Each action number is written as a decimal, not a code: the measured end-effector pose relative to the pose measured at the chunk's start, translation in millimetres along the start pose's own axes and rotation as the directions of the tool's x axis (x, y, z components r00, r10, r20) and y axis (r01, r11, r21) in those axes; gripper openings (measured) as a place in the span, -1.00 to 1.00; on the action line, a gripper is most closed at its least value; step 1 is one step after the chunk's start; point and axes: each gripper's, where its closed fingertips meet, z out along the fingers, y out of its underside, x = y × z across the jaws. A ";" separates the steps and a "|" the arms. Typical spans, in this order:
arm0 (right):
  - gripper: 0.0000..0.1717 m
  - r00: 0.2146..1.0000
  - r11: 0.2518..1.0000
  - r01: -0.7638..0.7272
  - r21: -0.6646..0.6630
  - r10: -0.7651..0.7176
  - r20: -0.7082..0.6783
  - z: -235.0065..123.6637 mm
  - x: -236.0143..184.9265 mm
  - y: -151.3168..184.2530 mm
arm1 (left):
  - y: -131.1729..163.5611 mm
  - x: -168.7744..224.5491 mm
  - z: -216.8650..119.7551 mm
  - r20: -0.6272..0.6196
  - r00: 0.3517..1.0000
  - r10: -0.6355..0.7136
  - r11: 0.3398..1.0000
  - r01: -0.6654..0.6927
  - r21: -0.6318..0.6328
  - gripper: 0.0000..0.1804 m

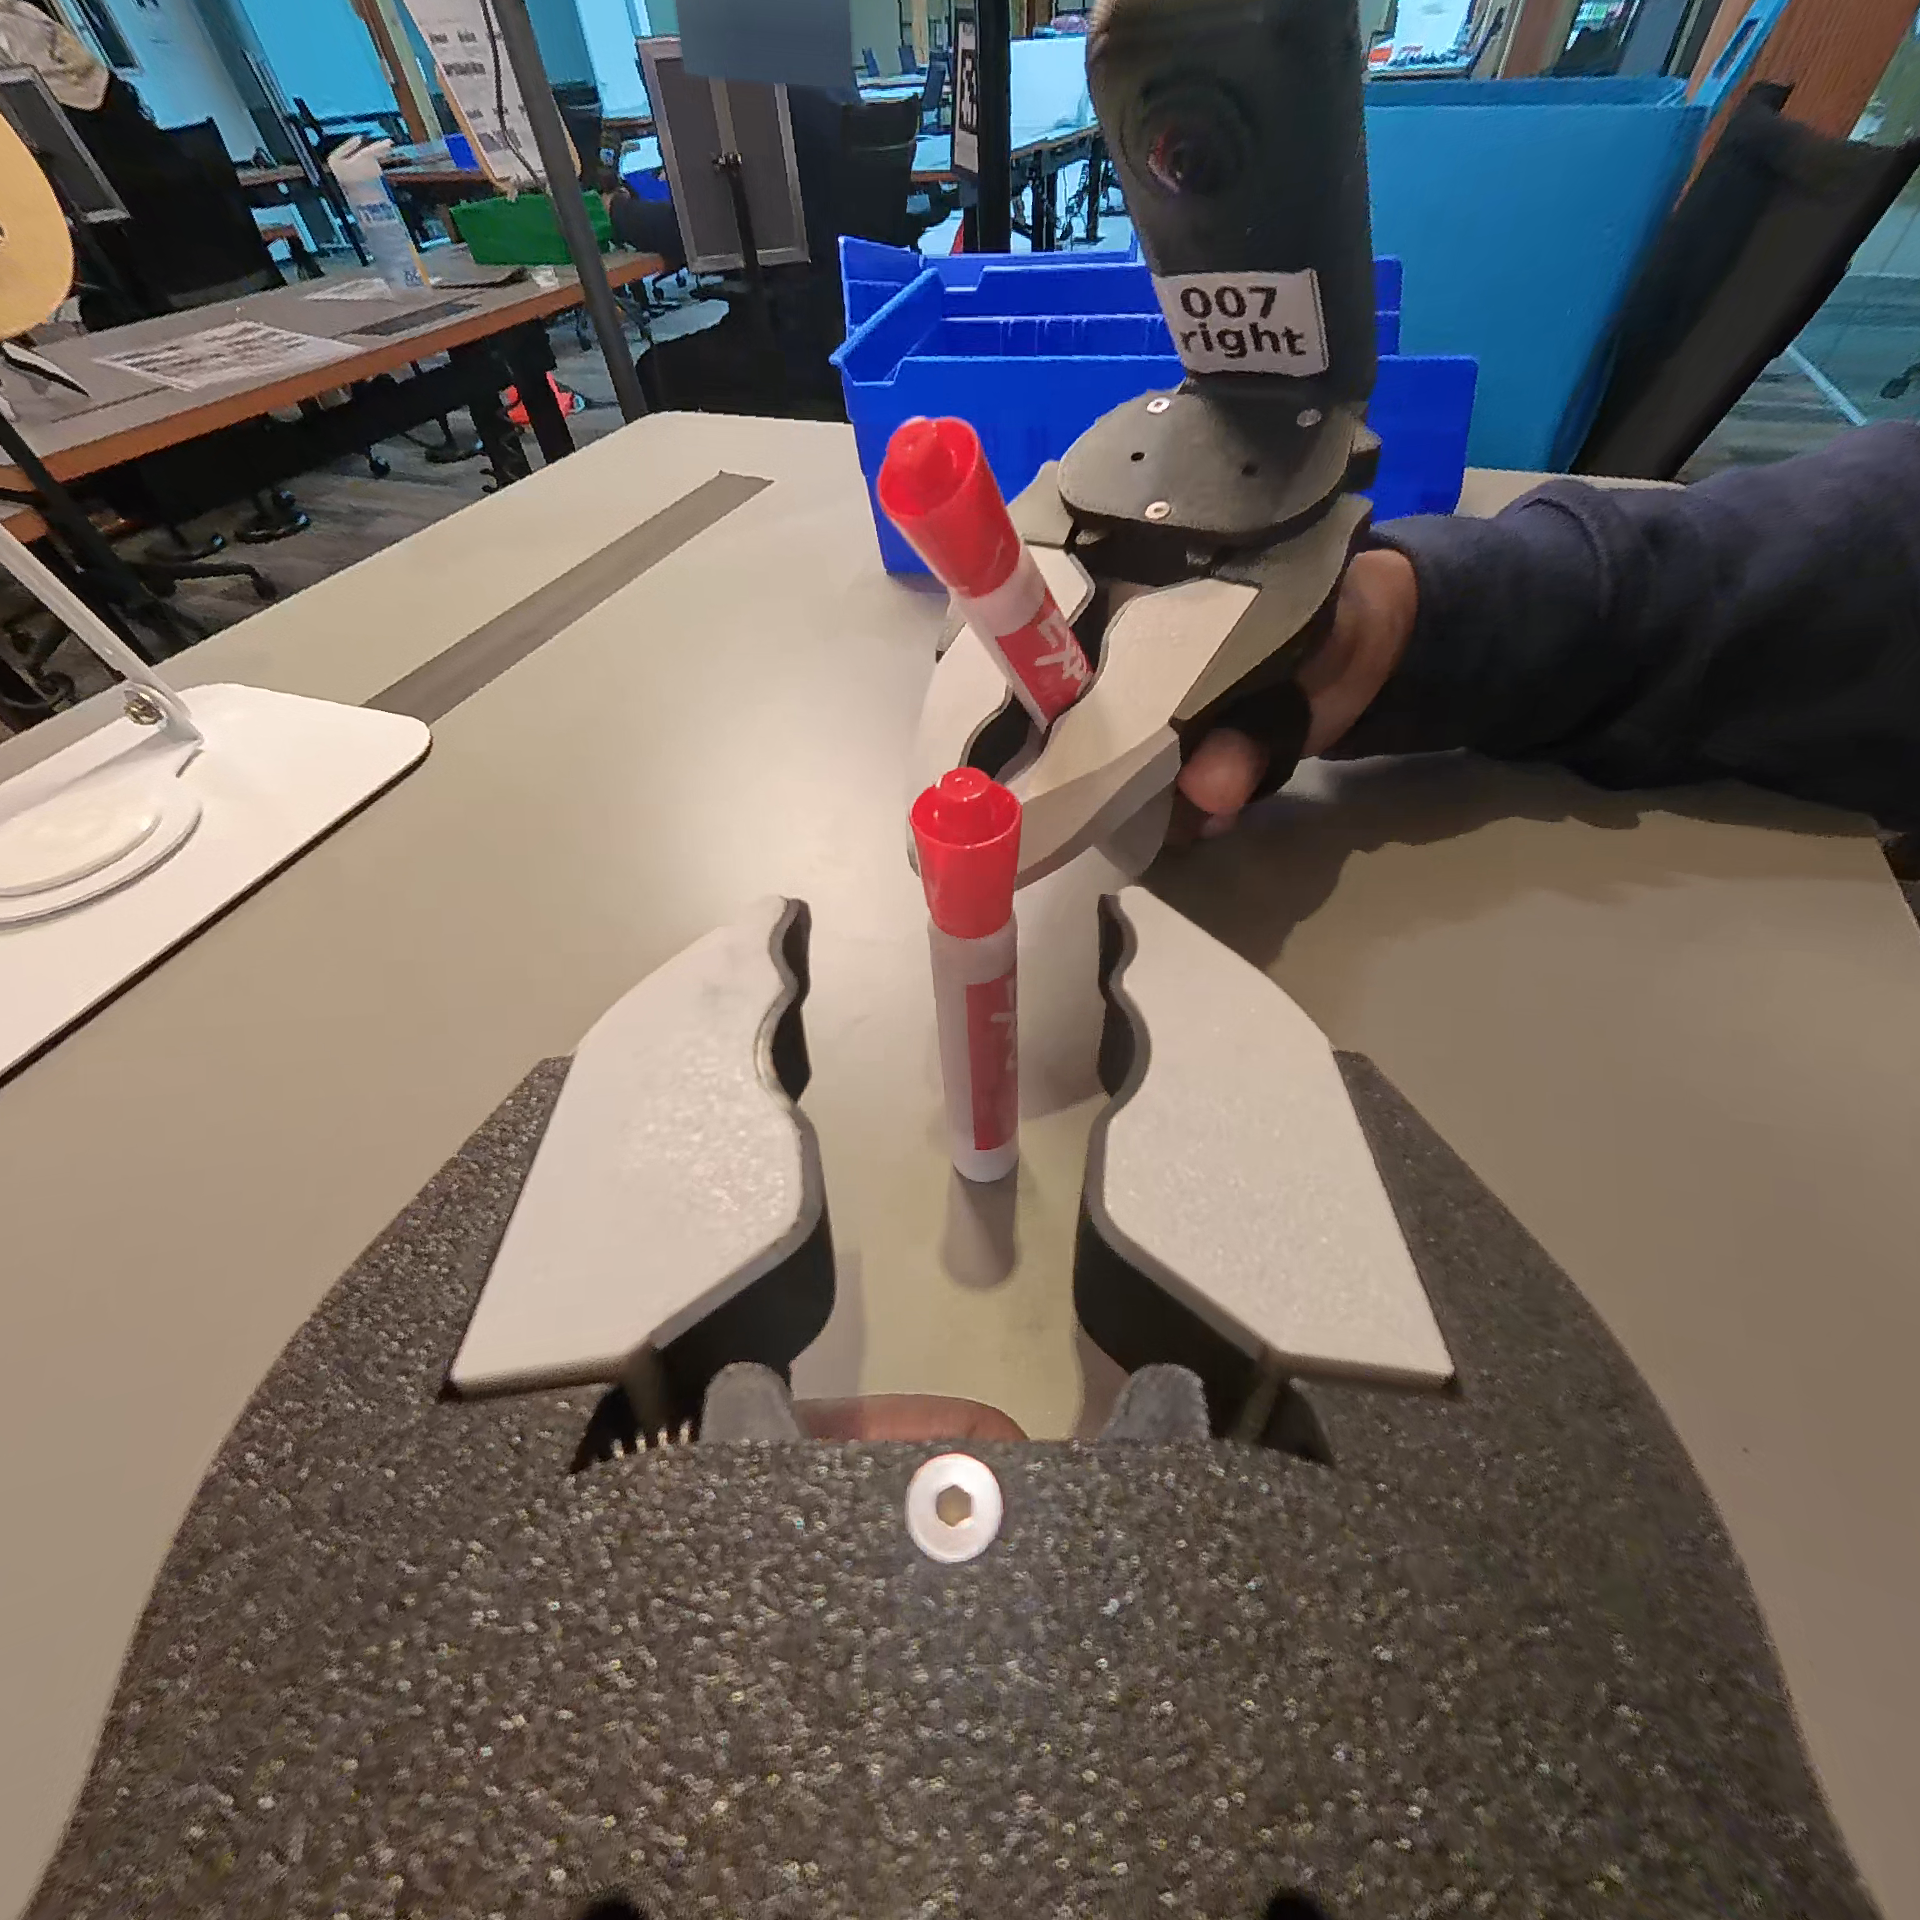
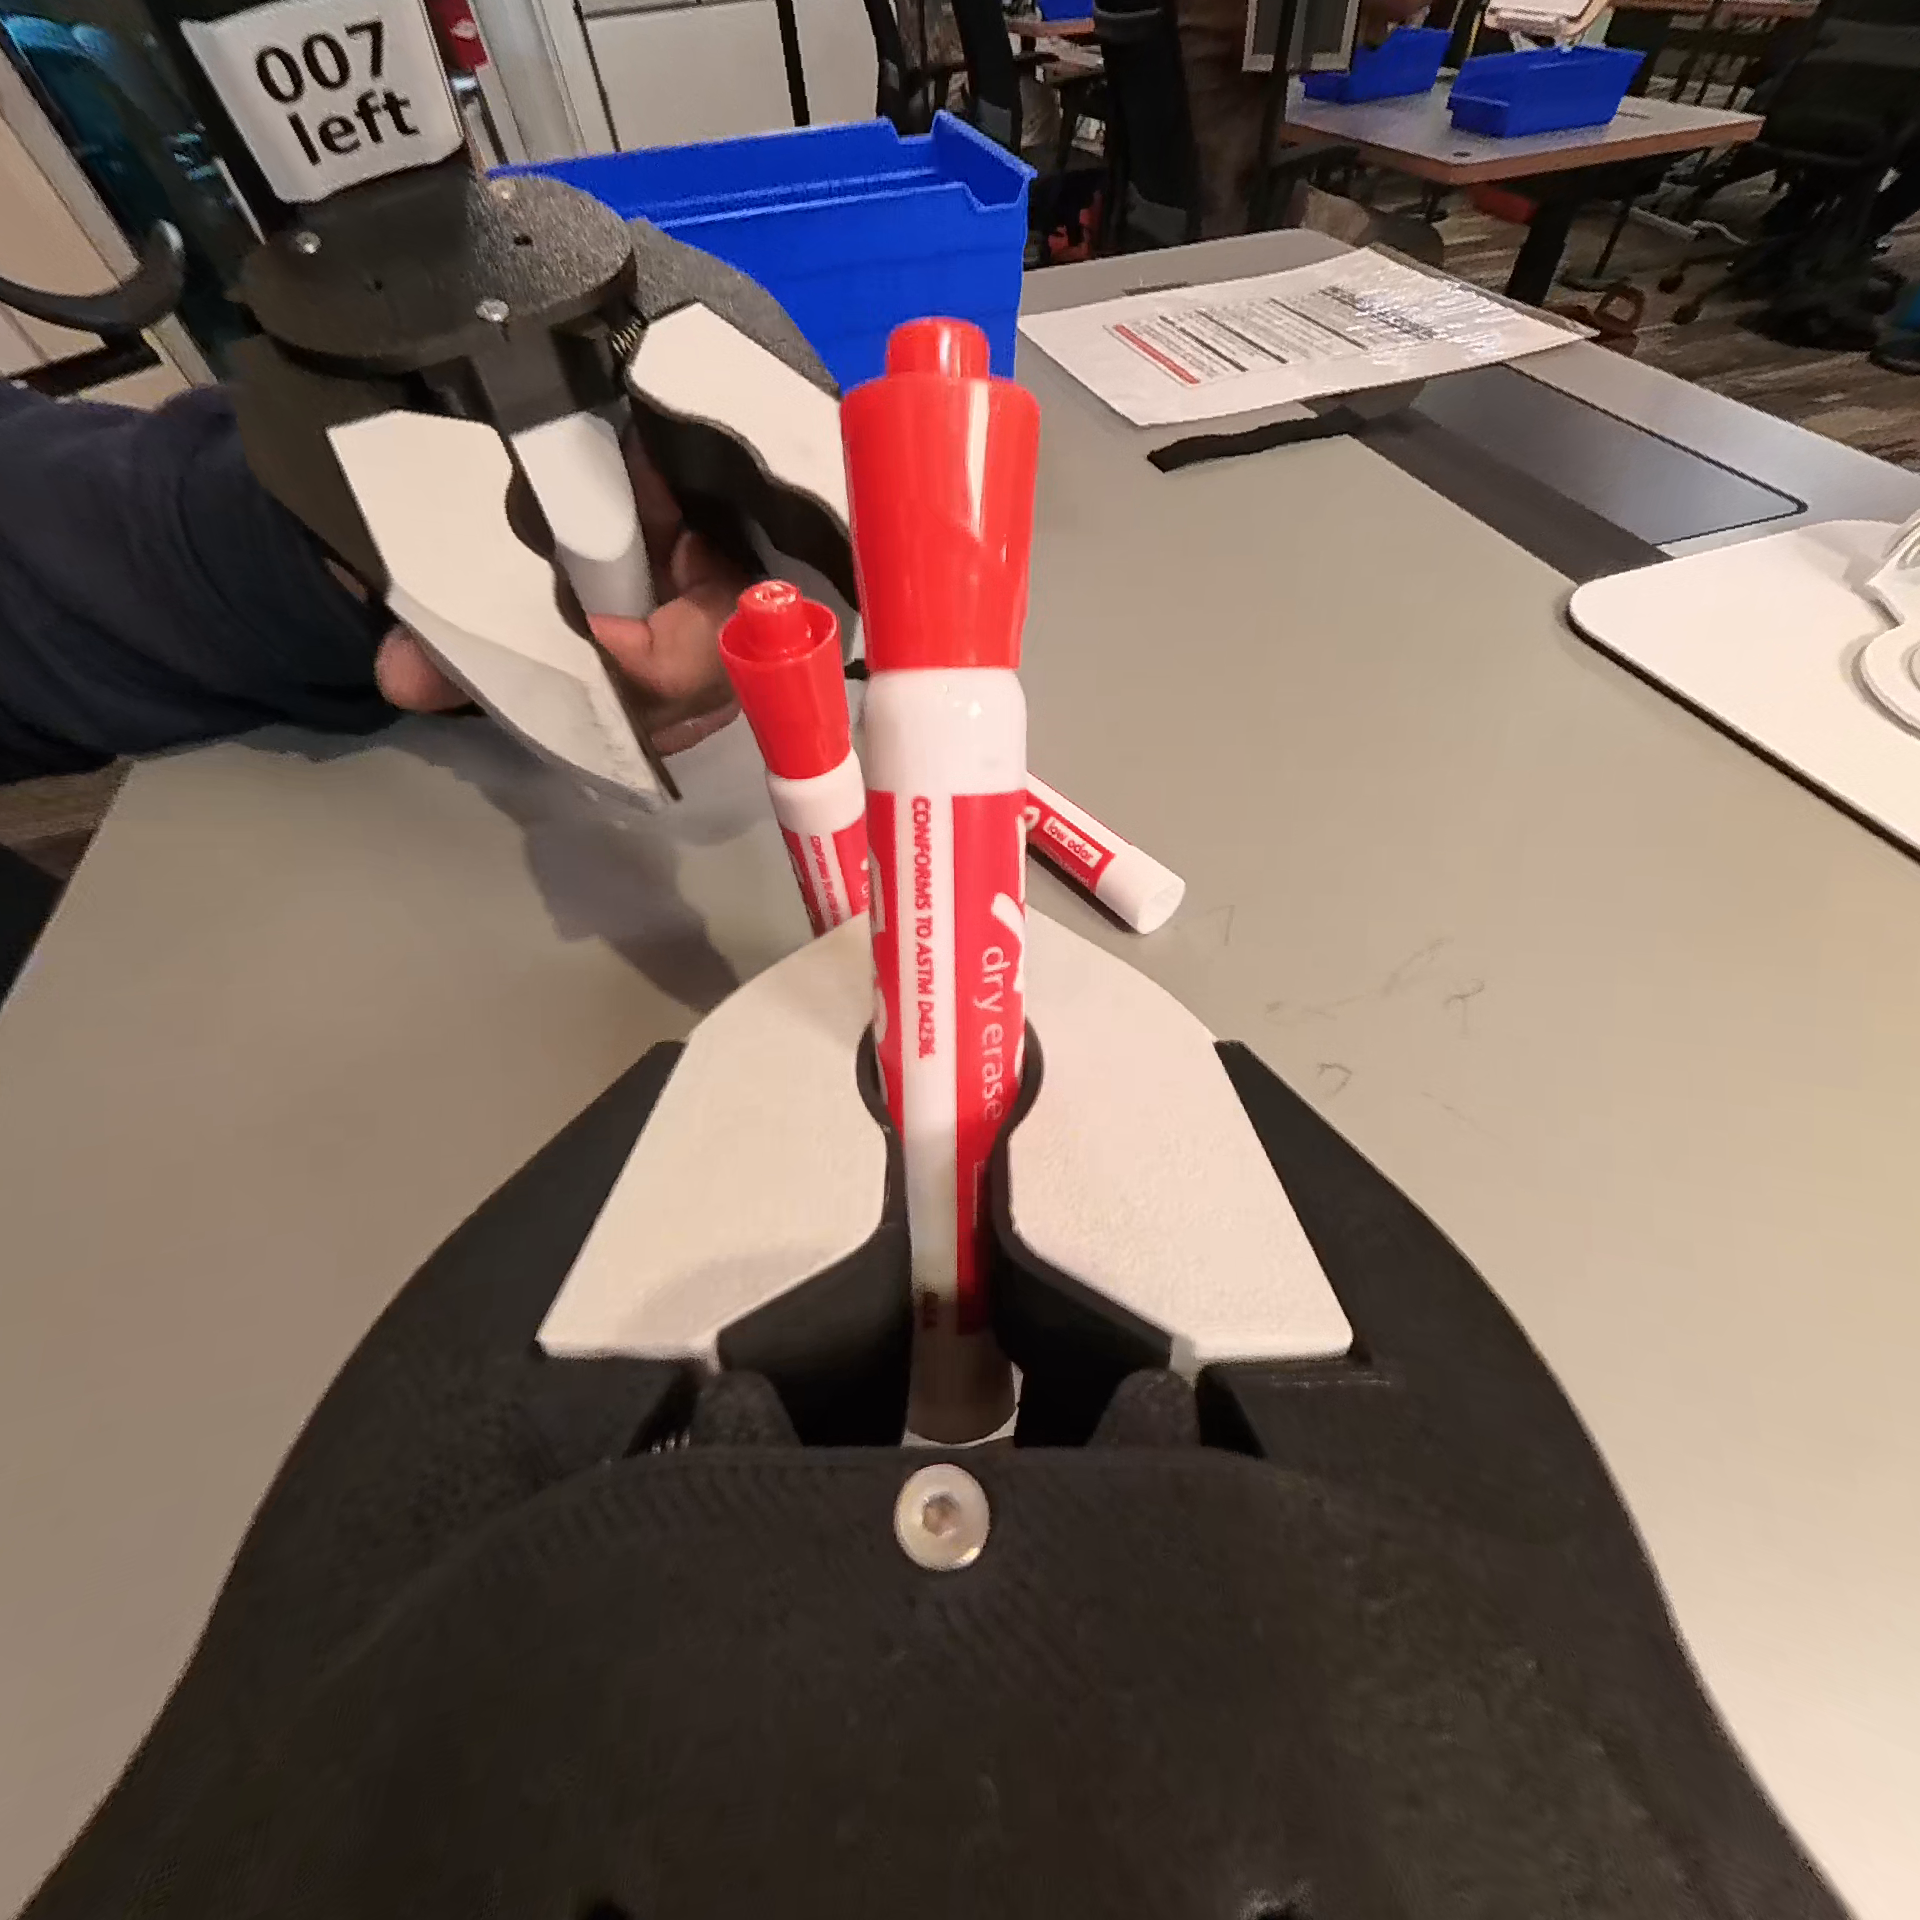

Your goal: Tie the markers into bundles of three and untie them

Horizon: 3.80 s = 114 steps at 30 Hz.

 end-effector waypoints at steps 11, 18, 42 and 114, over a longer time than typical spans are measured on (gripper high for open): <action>-0.88 0.998 0.996 0.057 -0.068 -0.056 0.018 6.0 -12.6 10.2 | 16.6 2.4 18.9 0.061 0.998 0.020 0.999 -0.017 -0.047 -0.51; -0.88 0.998 0.995 0.064 -0.076 -0.062 0.027 8.9 -17.8 10.8 | 11.5 0.3 15.3 0.074 0.997 0.011 1.000 -0.009 -0.025 -0.56; -0.88 0.916 0.916 0.397 -0.051 -0.399 -0.044 -3.2 -69.9 -35.5 | -83.1 69.5 -35.3 -0.078 0.973 0.217 0.875 -0.158 0.457 -0.58; -0.78 0.998 0.996 0.024 -0.088 -0.029 -0.050 11.2 -14.3 12.2 | -42.9 -25.2 -32.6 0.109 0.994 -0.024 0.961 -0.007 0.278 -0.74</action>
